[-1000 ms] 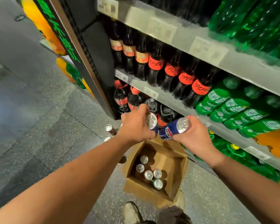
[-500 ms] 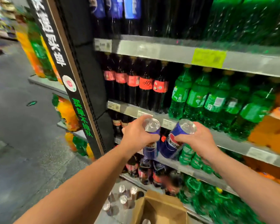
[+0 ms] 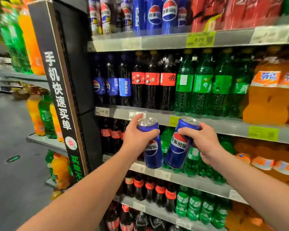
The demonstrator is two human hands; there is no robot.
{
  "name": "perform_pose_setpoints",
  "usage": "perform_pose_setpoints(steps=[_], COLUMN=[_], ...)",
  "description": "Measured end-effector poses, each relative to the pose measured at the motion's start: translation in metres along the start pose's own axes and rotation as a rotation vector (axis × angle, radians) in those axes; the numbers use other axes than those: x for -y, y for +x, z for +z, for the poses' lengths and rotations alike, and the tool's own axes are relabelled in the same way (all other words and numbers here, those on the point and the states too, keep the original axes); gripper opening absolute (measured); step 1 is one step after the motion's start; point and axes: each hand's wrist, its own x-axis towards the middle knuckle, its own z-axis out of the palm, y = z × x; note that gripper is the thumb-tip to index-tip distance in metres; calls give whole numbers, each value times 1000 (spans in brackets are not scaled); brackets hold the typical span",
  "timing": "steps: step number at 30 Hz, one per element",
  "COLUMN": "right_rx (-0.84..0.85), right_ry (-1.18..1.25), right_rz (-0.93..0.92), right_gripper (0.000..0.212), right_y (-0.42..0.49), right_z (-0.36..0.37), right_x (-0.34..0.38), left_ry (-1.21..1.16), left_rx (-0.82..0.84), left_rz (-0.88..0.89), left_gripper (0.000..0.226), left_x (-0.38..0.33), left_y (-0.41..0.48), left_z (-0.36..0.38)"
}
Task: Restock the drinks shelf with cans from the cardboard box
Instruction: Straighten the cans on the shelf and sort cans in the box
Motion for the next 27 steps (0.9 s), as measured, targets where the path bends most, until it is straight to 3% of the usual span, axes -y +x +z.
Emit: perform_pose_setpoints(steps=[18, 25, 27], right_rx=[10, 34, 61], right_ry=[122, 53, 41], right_rz=[-228, -305, -354], right_gripper=[11, 10, 10], right_y=[37, 61, 70], right_z=[-12, -5, -4], right_x=[171, 219, 233], left_ry=[-137, -147, -142], left_rx=[43, 49, 61], left_rz=[215, 262, 273], left_gripper=[32, 26, 35], left_x=[-157, -200, -213], left_y=[53, 79, 88], left_z=[45, 54, 55])
